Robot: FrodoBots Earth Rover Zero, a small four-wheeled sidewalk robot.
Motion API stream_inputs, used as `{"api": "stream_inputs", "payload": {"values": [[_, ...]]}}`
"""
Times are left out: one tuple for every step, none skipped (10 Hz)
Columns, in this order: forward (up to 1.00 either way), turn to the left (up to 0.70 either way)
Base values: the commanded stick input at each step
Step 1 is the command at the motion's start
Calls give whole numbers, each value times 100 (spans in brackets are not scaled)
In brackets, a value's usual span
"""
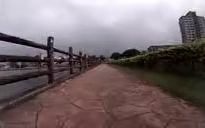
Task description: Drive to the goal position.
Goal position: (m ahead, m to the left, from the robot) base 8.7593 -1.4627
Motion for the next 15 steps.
{"api": "stream_inputs", "payload": {"values": [[100,0],[100,0],[100,0],[100,0],[100,0],[100,0],[100,0],[100,0],[100,0],[100,0],[100,0],[100,0],[100,0],[100,0],[100,0]]}}
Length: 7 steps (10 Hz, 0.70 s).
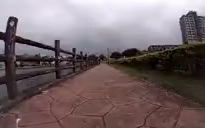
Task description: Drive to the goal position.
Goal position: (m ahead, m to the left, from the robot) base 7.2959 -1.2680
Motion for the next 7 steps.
{"api": "stream_inputs", "payload": {"values": [[100,0],[100,-39],[100,-30],[100,0],[100,0],[100,0],[100,0]]}}
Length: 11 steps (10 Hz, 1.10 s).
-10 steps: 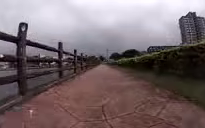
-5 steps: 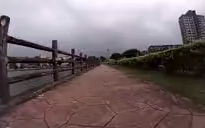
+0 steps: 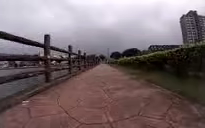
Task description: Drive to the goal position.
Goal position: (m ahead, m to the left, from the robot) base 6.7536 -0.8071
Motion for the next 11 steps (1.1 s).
{"api": "stream_inputs", "payload": {"values": [[100,0],[100,0],[100,0],[100,0],[100,0],[100,0],[100,0],[100,0],[100,0],[100,0],[100,0]]}}
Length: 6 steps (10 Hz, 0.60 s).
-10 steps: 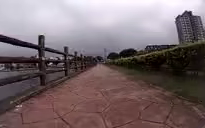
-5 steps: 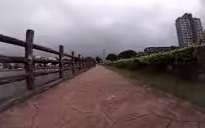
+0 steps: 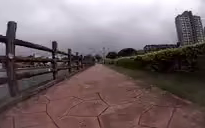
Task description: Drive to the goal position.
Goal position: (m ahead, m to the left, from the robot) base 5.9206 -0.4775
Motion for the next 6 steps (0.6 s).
{"api": "stream_inputs", "payload": {"values": [[100,0],[100,0],[100,0],[100,0],[100,0],[100,0]]}}
